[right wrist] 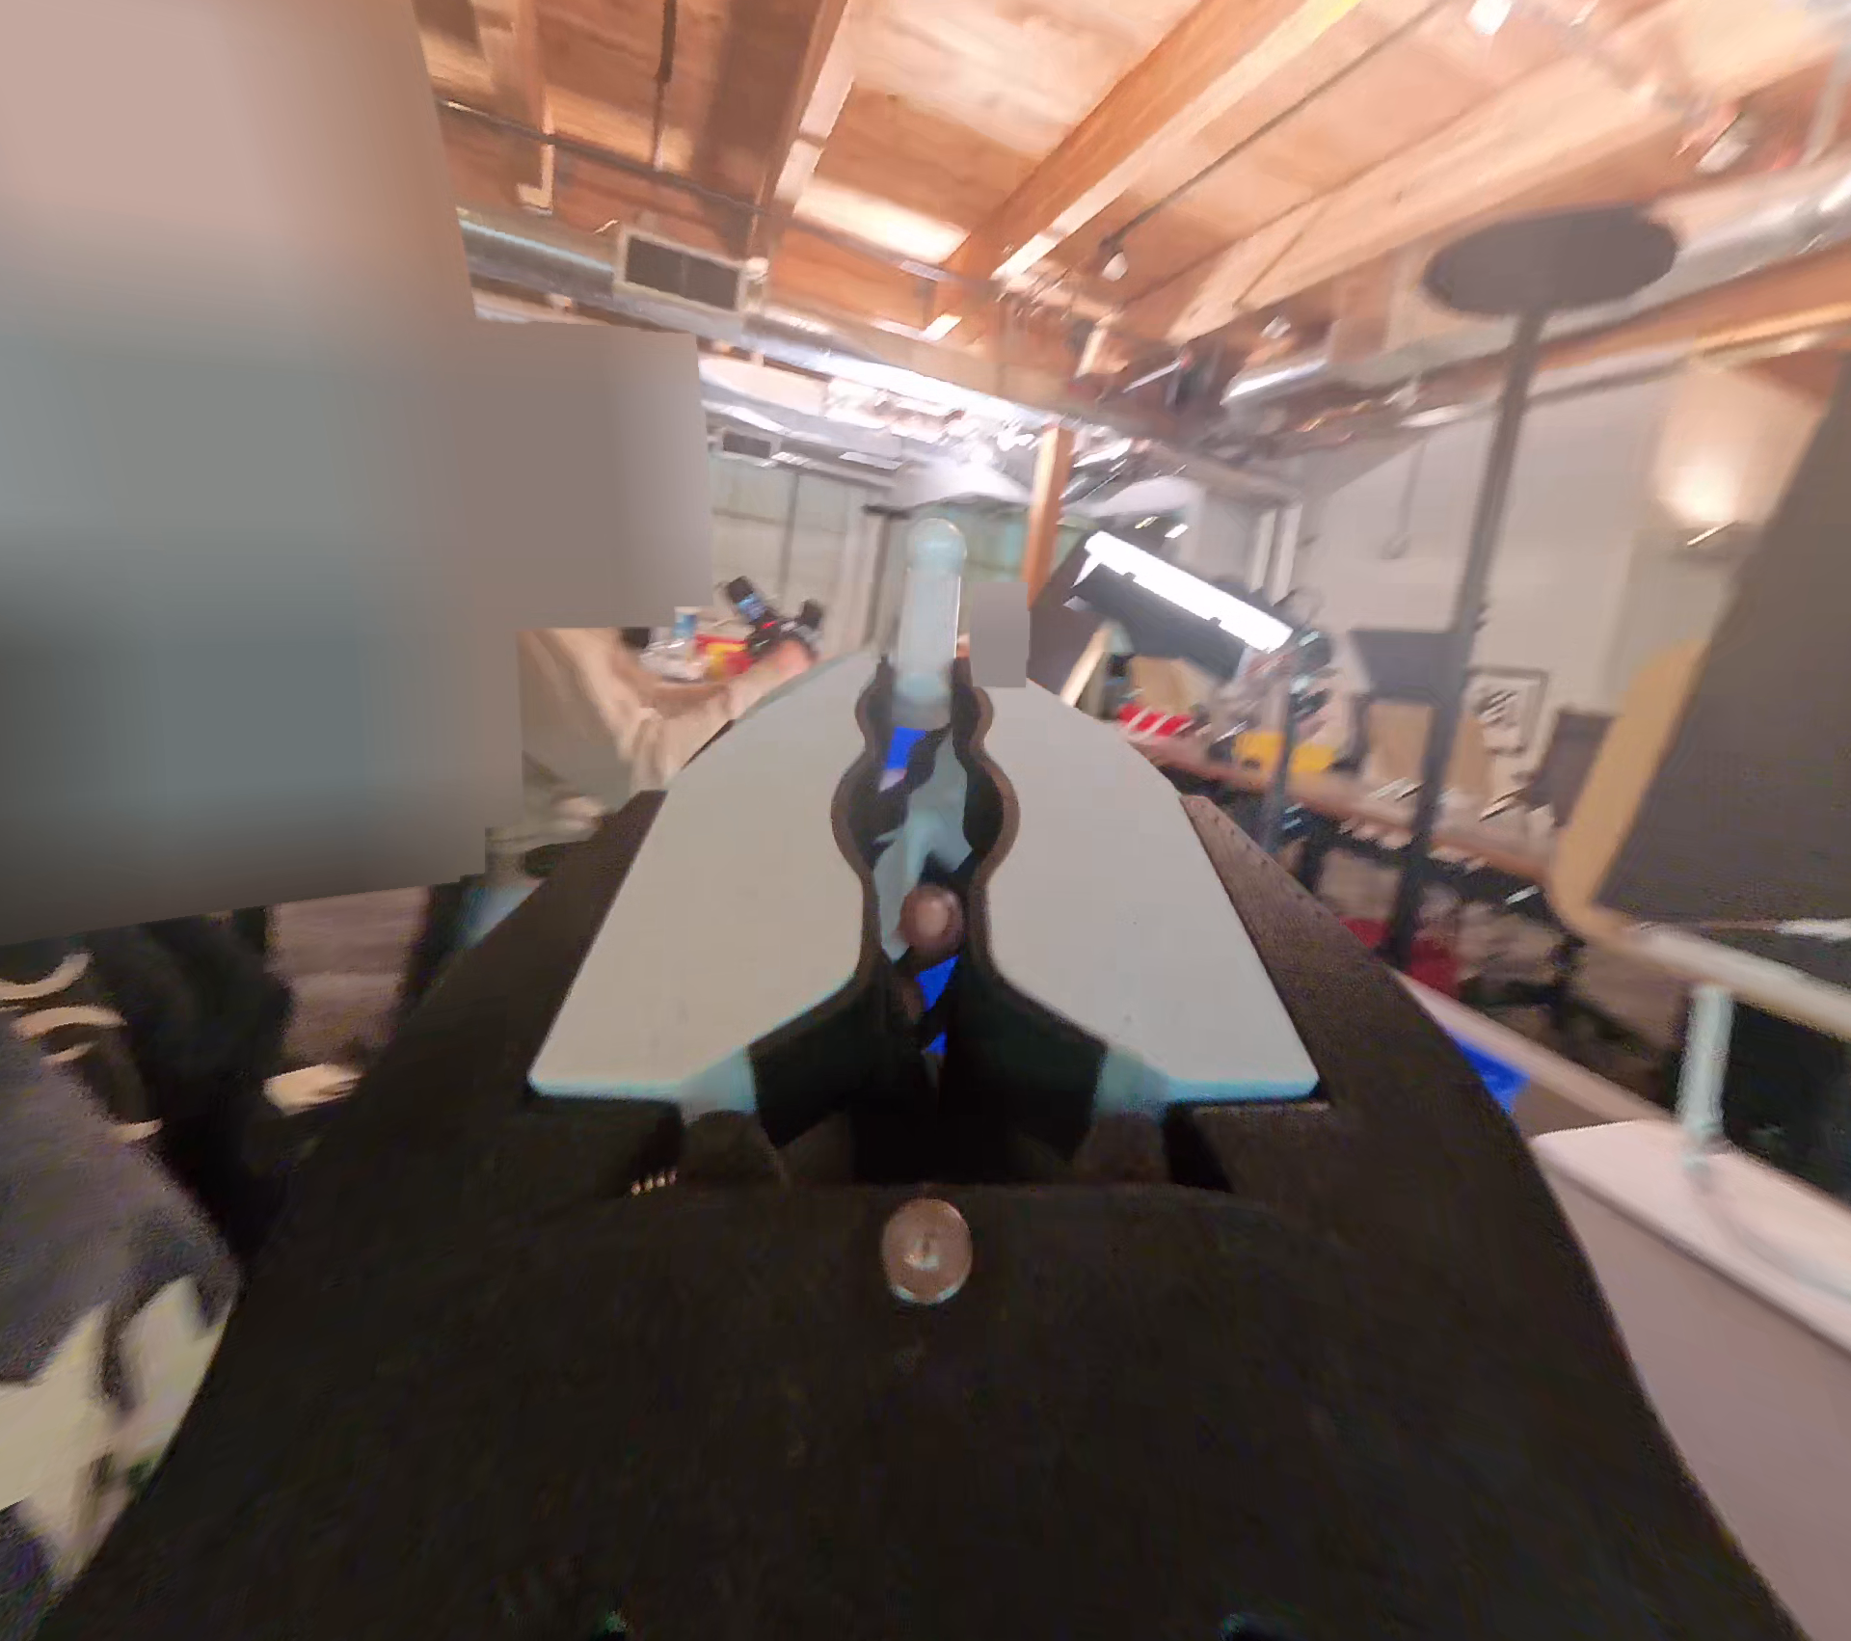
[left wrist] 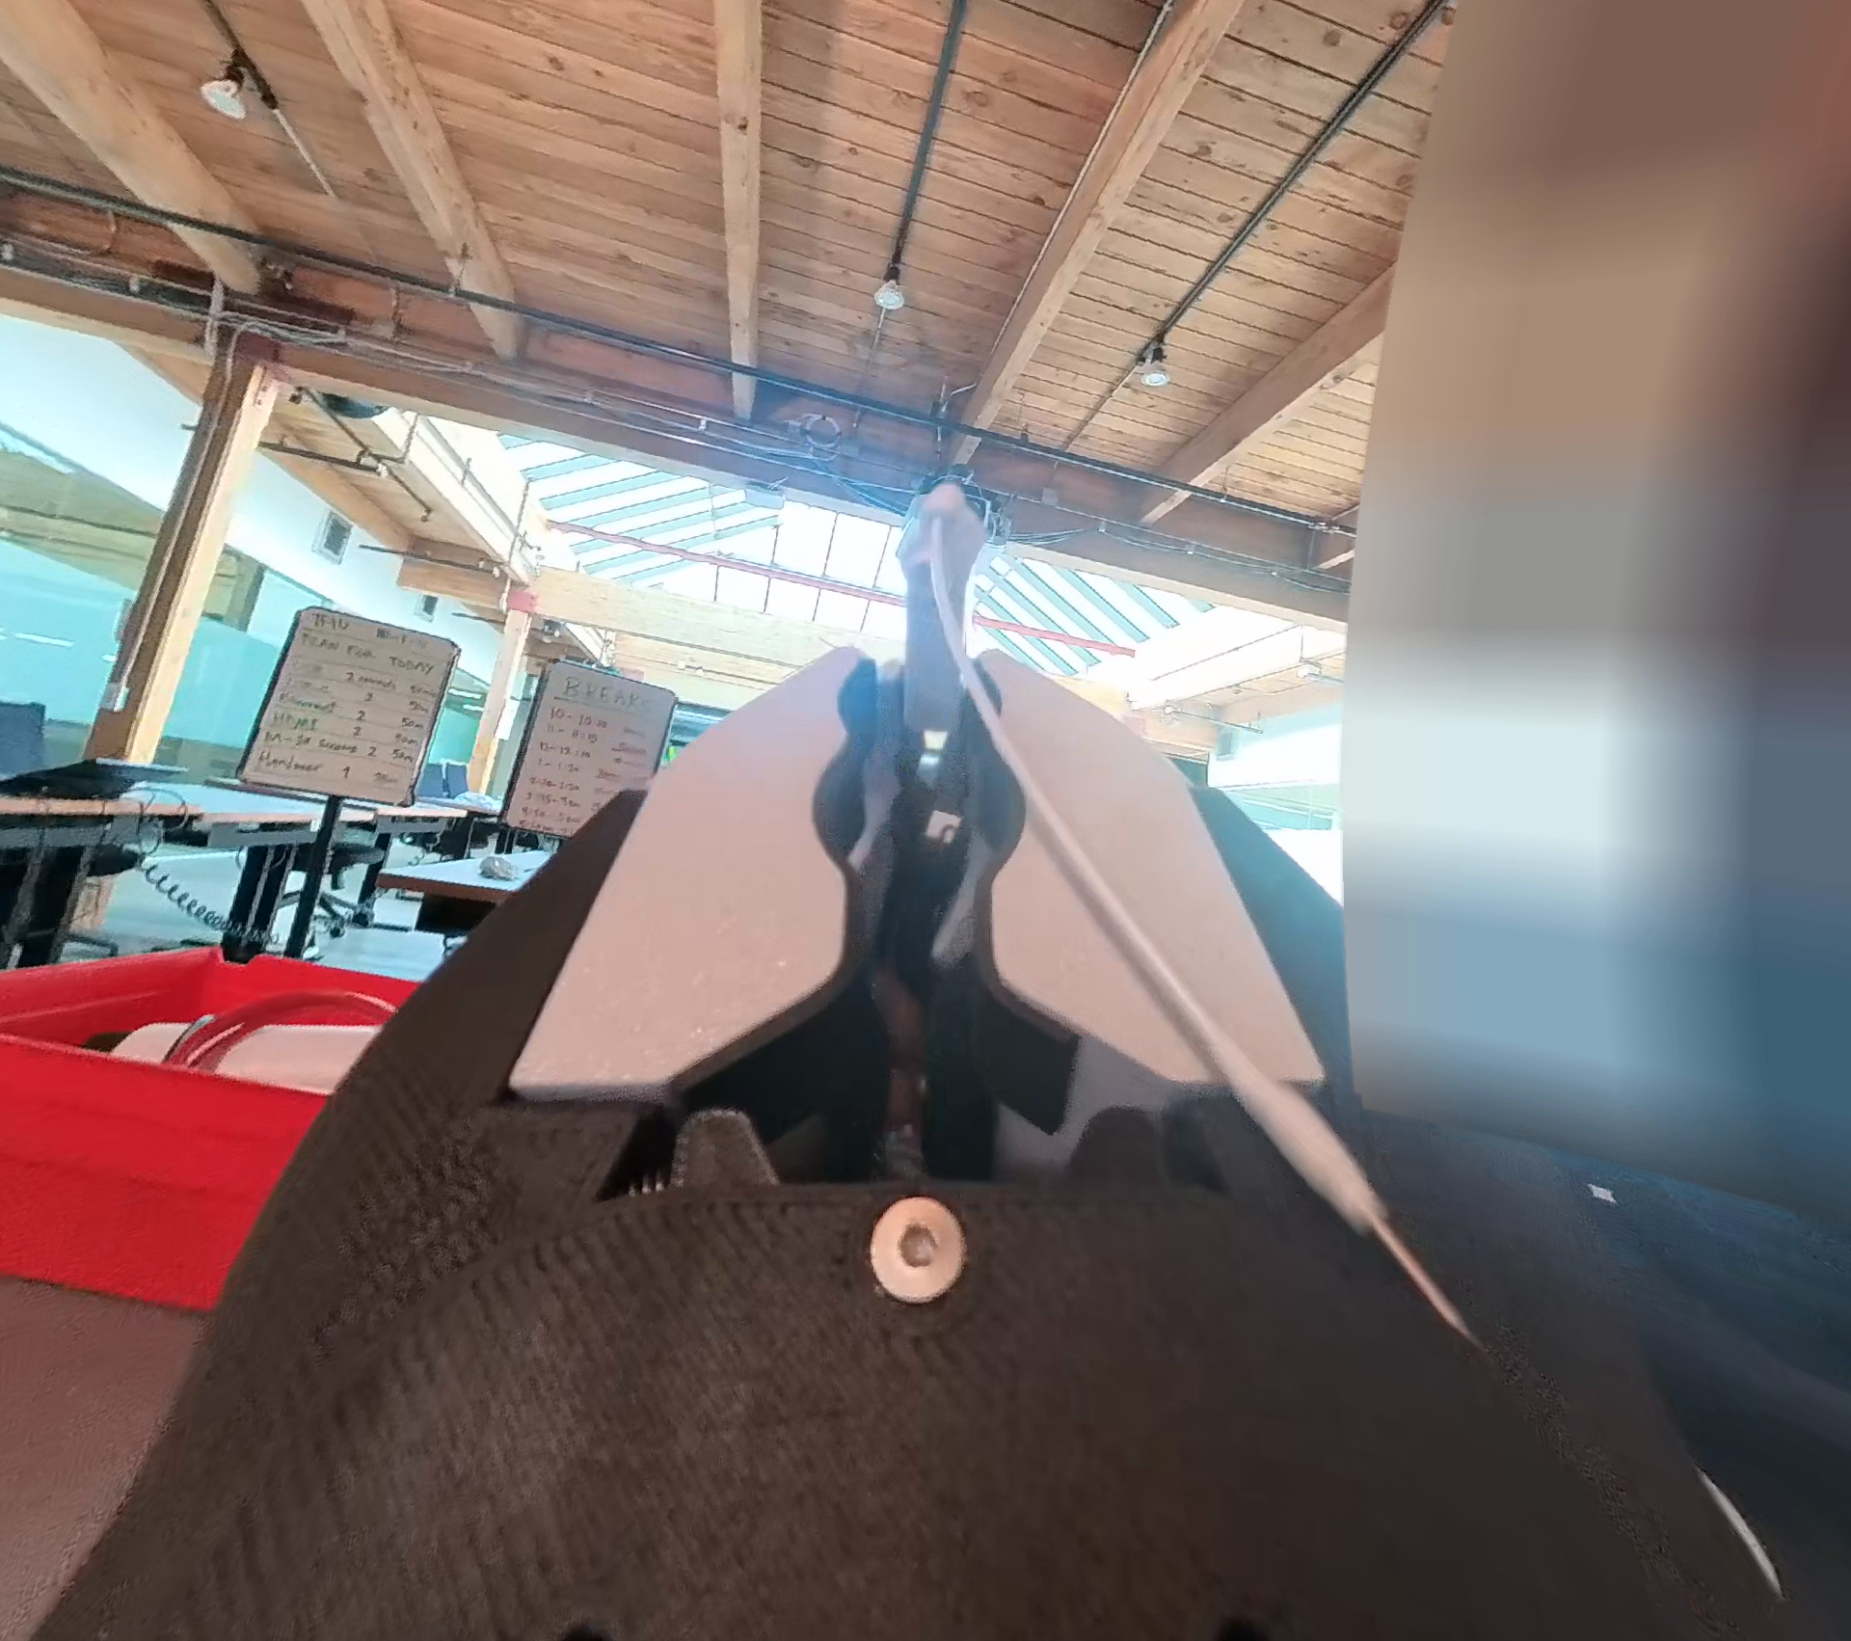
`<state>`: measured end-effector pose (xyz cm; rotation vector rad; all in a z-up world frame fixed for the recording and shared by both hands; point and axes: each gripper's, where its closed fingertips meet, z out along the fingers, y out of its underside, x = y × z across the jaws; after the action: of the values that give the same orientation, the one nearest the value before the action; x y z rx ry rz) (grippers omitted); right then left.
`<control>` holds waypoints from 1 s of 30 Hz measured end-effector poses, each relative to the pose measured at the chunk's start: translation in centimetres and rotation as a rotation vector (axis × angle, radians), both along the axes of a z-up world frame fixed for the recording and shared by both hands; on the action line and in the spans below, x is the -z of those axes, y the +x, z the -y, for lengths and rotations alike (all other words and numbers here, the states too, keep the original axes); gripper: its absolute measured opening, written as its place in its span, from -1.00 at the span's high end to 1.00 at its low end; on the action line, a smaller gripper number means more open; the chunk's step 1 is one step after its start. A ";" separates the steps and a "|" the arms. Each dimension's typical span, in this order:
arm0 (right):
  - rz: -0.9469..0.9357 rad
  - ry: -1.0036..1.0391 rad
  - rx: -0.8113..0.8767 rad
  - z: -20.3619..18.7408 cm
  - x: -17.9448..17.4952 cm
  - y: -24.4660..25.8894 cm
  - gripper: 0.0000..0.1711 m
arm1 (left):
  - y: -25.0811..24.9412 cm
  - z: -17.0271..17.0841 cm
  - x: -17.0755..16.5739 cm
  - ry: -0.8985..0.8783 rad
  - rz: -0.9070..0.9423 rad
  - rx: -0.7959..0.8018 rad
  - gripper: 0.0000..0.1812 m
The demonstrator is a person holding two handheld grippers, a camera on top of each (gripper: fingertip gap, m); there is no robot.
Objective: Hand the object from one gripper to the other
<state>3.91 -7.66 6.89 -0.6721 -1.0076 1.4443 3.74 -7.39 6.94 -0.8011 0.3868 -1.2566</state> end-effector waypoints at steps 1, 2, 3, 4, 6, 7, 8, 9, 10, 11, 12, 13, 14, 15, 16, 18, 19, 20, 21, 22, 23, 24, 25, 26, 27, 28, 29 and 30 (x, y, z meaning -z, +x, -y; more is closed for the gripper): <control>-0.038 0.035 0.058 -0.3 -0.4 0.4 0.87 | 0.1 -0.2 0.2 -0.014 -0.004 0.005 0.80; -0.071 0.093 0.132 -0.5 -0.7 0.7 0.86 | 0.2 -0.4 0.3 -0.024 -0.006 0.013 0.79; -0.102 0.169 0.225 -0.7 -0.9 1.0 0.86 | 0.3 -0.5 0.4 -0.034 -0.005 0.022 0.78; -0.130 0.257 0.321 -0.8 -1.1 1.3 0.86 | 0.3 -0.6 0.5 -0.043 -0.003 0.029 0.77; -0.178 0.447 0.548 -1.0 -1.4 1.8 0.86 | 0.4 -0.7 0.6 -0.054 -0.004 0.033 0.76; -0.210 0.538 0.660 -1.0 -1.7 2.2 0.86 | 0.4 -0.8 0.6 -0.055 -0.005 0.031 0.75; -0.230 0.628 0.742 -0.8 -1.8 2.4 0.87 | 0.4 -0.7 0.6 -0.052 -0.006 0.028 0.75; -0.234 0.709 0.800 -0.5 -1.7 2.3 0.86 | 0.4 -0.7 0.5 -0.048 -0.006 0.025 0.74; -0.221 0.768 0.822 -0.1 -1.4 2.0 0.86 | 0.3 -0.6 0.4 -0.045 -0.006 0.024 0.74; -0.196 0.795 0.814 0.1 -0.9 1.5 0.86 | 0.3 -0.5 0.3 -0.041 -0.006 0.027 0.73; -0.177 0.800 0.794 0.3 -0.6 1.1 0.86 | 0.4 -0.3 0.2 -0.036 -0.007 0.032 0.72; -0.166 0.803 0.776 0.4 -0.3 0.7 0.86 | 0.4 -0.1 0.1 -0.032 -0.008 0.037 0.71; -0.160 0.815 0.769 0.5 0.0 0.5 0.86 | 0.4 0.0 0.0 -0.029 -0.011 0.037 0.70; -0.152 0.836 0.774 0.5 0.2 0.3 0.86 | 0.4 0.1 -0.1 -0.025 -0.011 0.033 0.70; -0.143 0.859 0.793 0.4 0.4 0.1 0.86 | 0.3 0.2 -0.2 -0.020 -0.009 0.027 0.70; -0.125 0.915 0.821 0.5 0.7 -0.3 0.86 | 0.3 0.3 -0.2 -0.014 -0.016 0.020 0.73; -0.120 0.936 0.833 0.6 0.9 -0.4 0.86 | 0.3 0.3 -0.2 -0.011 -0.019 0.020 0.76; -0.115 0.952 0.848 0.5 1.0 -0.6 0.86 | 0.3 0.4 -0.2 -0.004 -0.018 0.024 0.83; -0.113 0.966 0.867 0.5 1.1 -0.6 0.86 | 0.3 0.4 -0.1 -0.003 -0.017 0.024 0.86; -0.111 0.972 0.880 0.4 1.1 -0.7 0.86 | 0.2 0.3 -0.1 -0.004 -0.020 0.021 0.86; -0.107 0.955 0.873 0.3 1.2 -0.7 0.86 | 0.2 0.3 -0.1 -0.003 -0.023 0.022 0.86; -0.105 0.909 0.835 0.3 1.2 -0.7 0.86 | 0.2 0.4 -0.1 0.003 -0.021 0.027 0.86; -0.099 0.836 0.765 0.4 1.1 -0.7 0.85 | 0.1 0.5 -0.2 0.011 -0.015 0.033 0.86; -0.092 0.737 0.675 0.5 1.0 -0.6 0.82 | 0.0 0.6 -0.3 0.019 -0.007 0.035 0.86; -0.078 0.618 0.570 0.5 0.8 -0.5 0.79 | -0.1 0.7 -0.4 0.027 -0.005 0.036 0.86; -0.056 0.487 0.448 0.6 0.7 -0.4 0.77 | -0.1 0.8 -0.4 0.036 -0.008 0.034 0.86; -0.040 0.355 0.318 0.7 0.6 -0.4 0.74 | -0.1 0.9 -0.4 0.042 -0.012 0.028 0.86; -0.018 0.235 0.202 0.7 0.5 -0.3 0.71 | -0.1 0.9 -0.5 0.048 -0.015 0.023 0.86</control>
<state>3.57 -8.35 6.39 -0.5706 -1.0441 1.1342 3.65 -8.29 7.40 -0.7677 0.4383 -1.2587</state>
